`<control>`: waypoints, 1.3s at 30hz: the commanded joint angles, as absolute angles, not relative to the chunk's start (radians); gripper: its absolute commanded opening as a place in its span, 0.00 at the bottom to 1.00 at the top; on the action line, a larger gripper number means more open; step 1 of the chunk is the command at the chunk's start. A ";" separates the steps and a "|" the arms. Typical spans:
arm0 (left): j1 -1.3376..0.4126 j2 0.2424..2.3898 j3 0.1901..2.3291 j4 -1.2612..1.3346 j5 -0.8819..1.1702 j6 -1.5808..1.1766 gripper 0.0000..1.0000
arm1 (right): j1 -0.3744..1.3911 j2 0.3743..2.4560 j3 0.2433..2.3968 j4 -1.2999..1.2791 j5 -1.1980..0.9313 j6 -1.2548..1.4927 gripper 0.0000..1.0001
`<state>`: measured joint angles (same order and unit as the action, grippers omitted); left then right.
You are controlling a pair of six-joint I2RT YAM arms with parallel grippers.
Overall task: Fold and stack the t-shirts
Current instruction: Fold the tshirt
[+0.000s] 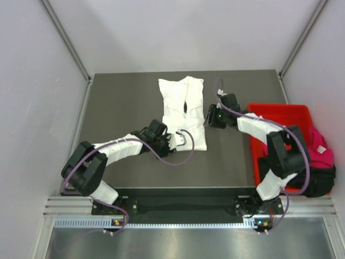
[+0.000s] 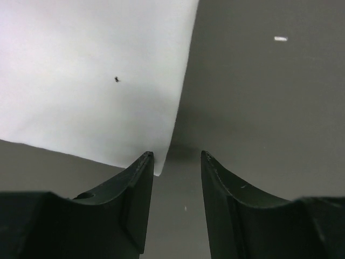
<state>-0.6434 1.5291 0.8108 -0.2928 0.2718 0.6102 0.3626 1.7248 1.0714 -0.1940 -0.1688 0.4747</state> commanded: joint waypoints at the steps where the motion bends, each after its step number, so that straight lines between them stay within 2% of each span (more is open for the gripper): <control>1: -0.647 1.506 0.773 -0.275 0.267 0.663 0.45 | 0.390 1.583 0.931 -0.206 -0.163 0.512 0.48; 7: -0.647 1.522 0.742 -0.203 0.226 0.649 0.43 | 0.491 1.474 0.750 -0.143 -0.170 0.617 0.54; 14: -0.649 1.516 0.721 -0.158 0.199 0.646 0.34 | 0.529 1.534 0.709 -0.092 -0.144 0.652 0.52; 16: -0.649 1.520 0.715 -0.138 0.189 0.646 0.28 | 0.529 1.548 0.706 -0.074 -0.137 0.658 0.43; 17: -0.649 1.525 0.710 -0.130 0.183 0.646 0.24 | 0.529 1.552 0.703 -0.069 -0.133 0.661 0.33; 18: -0.649 1.529 0.710 -0.124 0.176 0.646 0.15 | 0.529 1.557 0.703 -0.057 -0.132 0.664 0.27; 19: -0.649 1.537 0.710 -0.112 0.157 0.643 0.09 | 0.529 1.565 0.700 -0.054 -0.123 0.664 0.14; 20: -0.649 1.539 0.722 -0.120 0.144 0.628 0.03 | 0.528 1.568 0.699 -0.051 -0.121 0.664 0.09; 21: -0.647 1.543 0.732 -0.127 0.137 0.614 0.00 | 0.528 1.568 0.701 -0.052 -0.120 0.664 0.05; 22: -0.646 1.540 0.742 -0.136 0.118 0.603 0.00 | 0.528 1.560 0.704 -0.057 -0.120 0.661 0.00; 28: -0.646 1.331 0.715 -0.239 0.117 0.589 0.00 | 0.558 1.429 0.672 -0.136 -0.112 0.663 0.00; 35: -0.650 1.207 0.729 -0.518 0.248 0.563 0.00 | 0.738 1.221 0.577 -0.309 -0.074 0.751 0.00; 39: -0.658 1.114 0.776 -0.765 0.316 0.569 0.00 | 0.876 1.094 0.537 -0.437 -0.066 0.872 0.00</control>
<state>-0.6548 1.1851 0.7242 -0.5289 0.2481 0.5739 0.8013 1.1690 0.5613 -0.2710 -0.0875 0.7689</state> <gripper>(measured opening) 0.012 0.014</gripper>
